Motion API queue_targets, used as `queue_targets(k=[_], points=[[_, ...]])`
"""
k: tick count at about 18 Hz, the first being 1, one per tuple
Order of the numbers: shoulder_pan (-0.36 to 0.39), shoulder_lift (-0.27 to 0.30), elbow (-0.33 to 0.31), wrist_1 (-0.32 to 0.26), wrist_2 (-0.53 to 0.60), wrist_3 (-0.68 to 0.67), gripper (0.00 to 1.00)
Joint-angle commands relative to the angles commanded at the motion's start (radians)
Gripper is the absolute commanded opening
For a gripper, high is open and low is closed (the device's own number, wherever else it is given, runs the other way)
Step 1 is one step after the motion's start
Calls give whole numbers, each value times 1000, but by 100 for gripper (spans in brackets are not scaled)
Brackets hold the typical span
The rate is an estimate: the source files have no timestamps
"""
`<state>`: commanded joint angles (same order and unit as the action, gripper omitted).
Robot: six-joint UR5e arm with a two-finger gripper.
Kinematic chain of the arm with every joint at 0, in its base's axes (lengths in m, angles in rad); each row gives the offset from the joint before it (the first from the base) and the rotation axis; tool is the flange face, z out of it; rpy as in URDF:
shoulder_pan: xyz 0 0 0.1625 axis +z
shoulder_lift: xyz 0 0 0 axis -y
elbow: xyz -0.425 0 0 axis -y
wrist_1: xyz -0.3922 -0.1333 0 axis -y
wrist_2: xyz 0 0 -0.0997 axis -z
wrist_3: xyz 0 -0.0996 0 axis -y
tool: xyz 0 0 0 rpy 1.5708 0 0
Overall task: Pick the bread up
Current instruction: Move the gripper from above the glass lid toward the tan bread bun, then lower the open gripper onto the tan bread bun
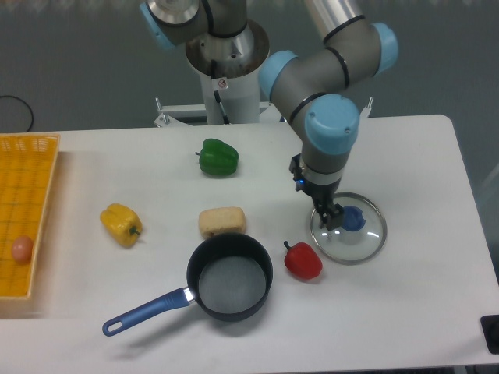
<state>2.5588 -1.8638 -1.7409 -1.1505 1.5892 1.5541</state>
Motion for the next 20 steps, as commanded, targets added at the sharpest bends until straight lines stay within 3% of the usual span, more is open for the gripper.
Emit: queue_targets(k=[3, 11, 15, 20], points=[[-55, 3, -51, 8, 2, -153, 100], [-115, 2, -120, 15, 11, -224, 100], [-137, -5, -149, 74, 8, -337, 100], [-155, -9, -150, 83, -12, -425, 100]])
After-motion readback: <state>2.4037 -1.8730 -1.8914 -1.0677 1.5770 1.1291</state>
